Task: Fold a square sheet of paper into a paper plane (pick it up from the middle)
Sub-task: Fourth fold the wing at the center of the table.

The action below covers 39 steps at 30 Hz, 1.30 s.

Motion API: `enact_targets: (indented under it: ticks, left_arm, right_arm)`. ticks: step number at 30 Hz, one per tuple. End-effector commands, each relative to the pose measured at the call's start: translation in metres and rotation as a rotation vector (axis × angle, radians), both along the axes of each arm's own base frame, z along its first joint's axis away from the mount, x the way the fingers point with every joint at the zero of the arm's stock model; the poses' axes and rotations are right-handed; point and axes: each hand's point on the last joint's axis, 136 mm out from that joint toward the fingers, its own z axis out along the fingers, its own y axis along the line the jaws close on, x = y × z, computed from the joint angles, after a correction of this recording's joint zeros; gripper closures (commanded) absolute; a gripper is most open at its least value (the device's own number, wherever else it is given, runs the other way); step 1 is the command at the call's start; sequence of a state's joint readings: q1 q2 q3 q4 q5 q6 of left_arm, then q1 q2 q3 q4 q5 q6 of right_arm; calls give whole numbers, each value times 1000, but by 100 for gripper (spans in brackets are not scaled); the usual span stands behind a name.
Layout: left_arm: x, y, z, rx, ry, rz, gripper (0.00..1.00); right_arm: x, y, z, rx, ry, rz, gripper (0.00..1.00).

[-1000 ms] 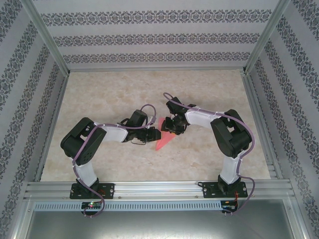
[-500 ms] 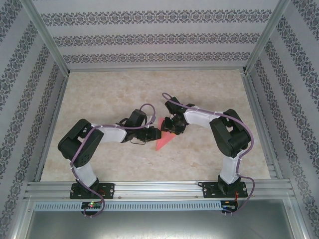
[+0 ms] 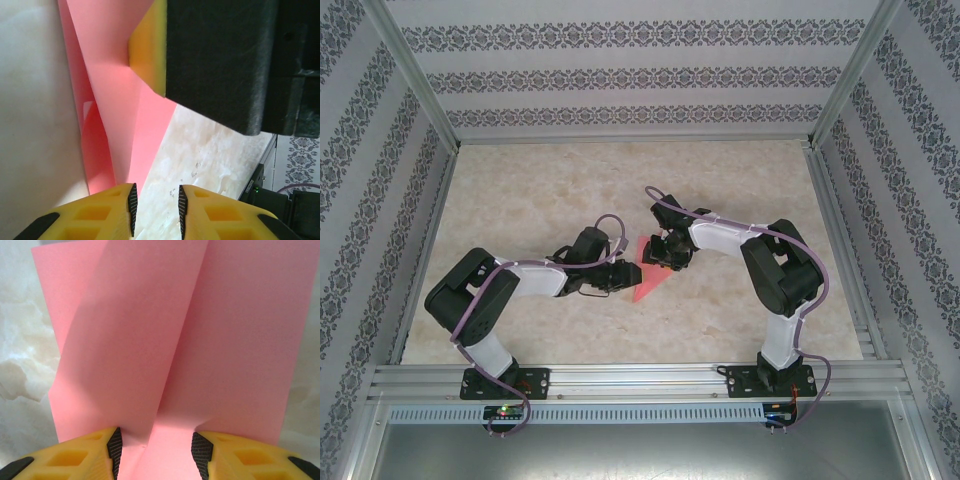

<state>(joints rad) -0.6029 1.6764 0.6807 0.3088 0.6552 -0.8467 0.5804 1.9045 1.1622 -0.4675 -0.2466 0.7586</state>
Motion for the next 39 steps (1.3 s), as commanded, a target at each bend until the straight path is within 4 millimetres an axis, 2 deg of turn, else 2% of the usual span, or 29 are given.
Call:
enact_targets:
  ticks: [1,11,16,27,34,39]
  left_arm:
    - [-1,-9,7,-40,-14,-15,69]
    - [-4,-17,-4,-26,23,-39,69]
    - [-3,-13,-14,18,39,-26,70]
    - [-2,0,-21,92,35,13,73]
    - [-1,1,-17,95,21,16,73]
    - [3,-3,3,56,-29,16,73]
  right_arm:
    - [-50,-39,-65,-199,184,17,53]
    - [-51,-42,-66,-215,186,15,52]
    - [-52,-46,-67,-235,192,9,53]
    - [-55,-53,-73,-273,211,-7,55]
    - [-57,-54,-75,-279,220,-6,54]
    - [-57,-53,-76,-279,223,-3,54]
